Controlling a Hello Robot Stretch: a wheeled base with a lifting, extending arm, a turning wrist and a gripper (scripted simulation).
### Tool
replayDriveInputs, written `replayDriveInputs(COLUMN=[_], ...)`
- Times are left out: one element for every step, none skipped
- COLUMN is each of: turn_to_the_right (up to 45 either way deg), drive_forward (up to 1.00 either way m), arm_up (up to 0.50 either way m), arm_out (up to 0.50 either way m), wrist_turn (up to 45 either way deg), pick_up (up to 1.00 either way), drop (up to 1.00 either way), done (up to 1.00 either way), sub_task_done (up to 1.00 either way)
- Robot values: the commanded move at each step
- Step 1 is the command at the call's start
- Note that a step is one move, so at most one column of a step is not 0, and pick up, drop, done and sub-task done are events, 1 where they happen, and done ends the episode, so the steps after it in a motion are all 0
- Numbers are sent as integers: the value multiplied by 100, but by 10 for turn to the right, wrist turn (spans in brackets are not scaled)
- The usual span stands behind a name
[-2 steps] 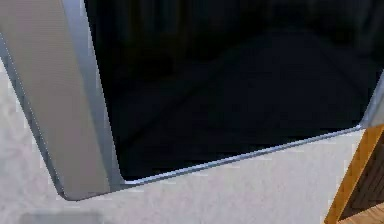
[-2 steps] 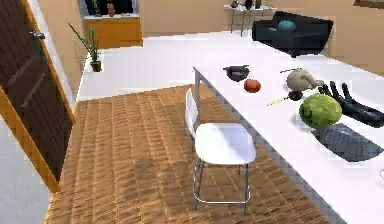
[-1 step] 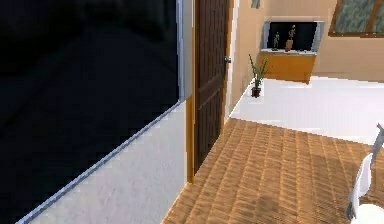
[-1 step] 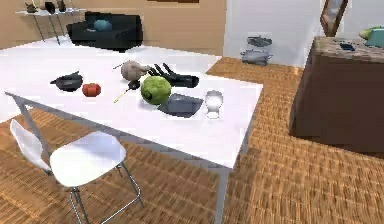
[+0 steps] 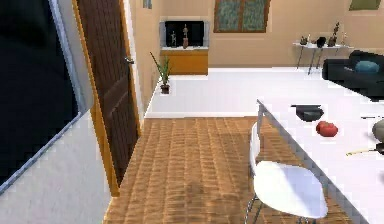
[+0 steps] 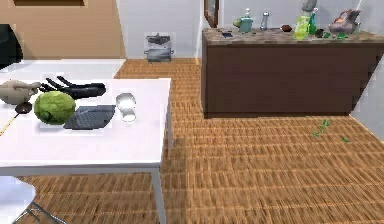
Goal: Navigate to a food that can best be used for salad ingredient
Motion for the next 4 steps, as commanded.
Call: replayDriveInputs(turn_to_the_right=[0,450,390,0], drive_forward=[60,0,0,0], arm_up=[0,0,0,0], arm_out=[0,0,0,0], wrist_turn=[0,0,0,0], pick_up=[0,0,0,0], drop=[0,0,0,0], done=[0,0,0,100], sub_task_done=[0,0,0,0])
